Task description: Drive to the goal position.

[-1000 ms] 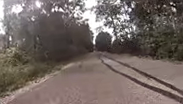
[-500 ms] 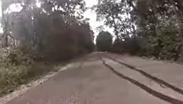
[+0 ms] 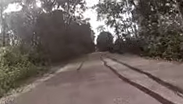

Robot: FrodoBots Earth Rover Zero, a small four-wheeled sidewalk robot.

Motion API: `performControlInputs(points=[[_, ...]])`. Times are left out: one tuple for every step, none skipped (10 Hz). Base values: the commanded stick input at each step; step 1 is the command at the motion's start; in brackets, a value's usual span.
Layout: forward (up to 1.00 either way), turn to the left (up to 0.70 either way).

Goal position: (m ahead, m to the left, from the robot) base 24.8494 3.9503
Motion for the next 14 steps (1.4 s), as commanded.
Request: performControlInputs(points=[[0.7, -0.24], [0.7, -0.35], [0.7, -0.01], [0.7, -0.01], [0.7, -0.01], [0.7, -0.01], [0.7, -0.01], [0.7, -0.01], [0.7, -0.01], [0.7, -0.01], [0.7, -0.01], [0.7, -0.01], [0.7, -0.01], [0.7, -0.01]])
